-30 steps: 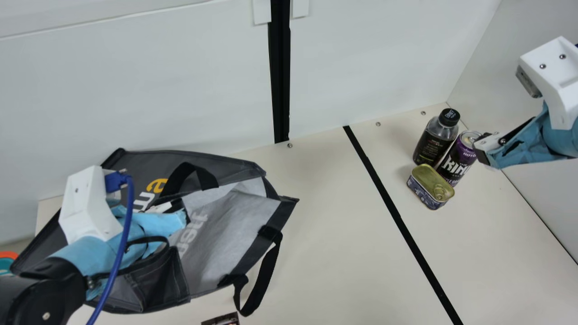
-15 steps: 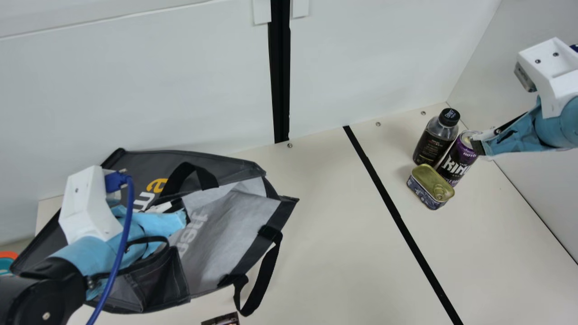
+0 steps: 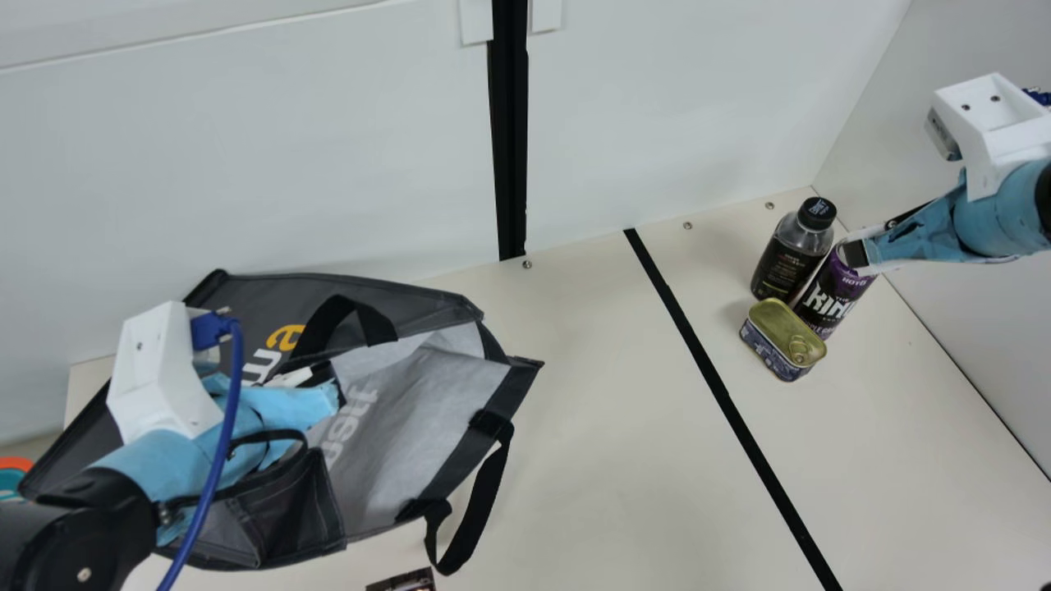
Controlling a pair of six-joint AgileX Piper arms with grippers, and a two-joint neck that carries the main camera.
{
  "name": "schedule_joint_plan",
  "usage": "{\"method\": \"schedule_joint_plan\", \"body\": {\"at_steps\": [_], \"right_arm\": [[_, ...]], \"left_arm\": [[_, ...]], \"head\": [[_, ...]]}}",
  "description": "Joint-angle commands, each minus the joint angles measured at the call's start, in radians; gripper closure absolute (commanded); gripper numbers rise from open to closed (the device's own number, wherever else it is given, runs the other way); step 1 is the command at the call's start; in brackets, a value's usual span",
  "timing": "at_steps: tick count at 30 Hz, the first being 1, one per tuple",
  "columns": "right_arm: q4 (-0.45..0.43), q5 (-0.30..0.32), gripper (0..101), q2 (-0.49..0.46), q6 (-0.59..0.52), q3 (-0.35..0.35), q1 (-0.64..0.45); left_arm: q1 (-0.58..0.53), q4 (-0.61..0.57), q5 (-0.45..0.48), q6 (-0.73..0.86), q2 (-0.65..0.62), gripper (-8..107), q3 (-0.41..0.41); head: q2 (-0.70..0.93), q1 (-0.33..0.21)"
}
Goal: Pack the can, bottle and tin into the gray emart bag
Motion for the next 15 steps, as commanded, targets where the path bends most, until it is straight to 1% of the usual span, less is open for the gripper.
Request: {"method": "schedule_joint_plan", "body": {"at_steps": [1, 15], "right_arm": [[0.002, 0.001, 10, 0.014, 0.005, -0.008, -0.001], [0.015, 0.001, 10, 0.131, 0.017, -0.076, -0.003]], "left_arm": [[0.000, 0.000, 0.000, 0.000, 0.000, 89, 0.000], [0.000, 0.000, 0.000, 0.000, 0.000, 89, 0.000]], "head": [[-0.001, -0.023], [-0.001, -0.023]]}}
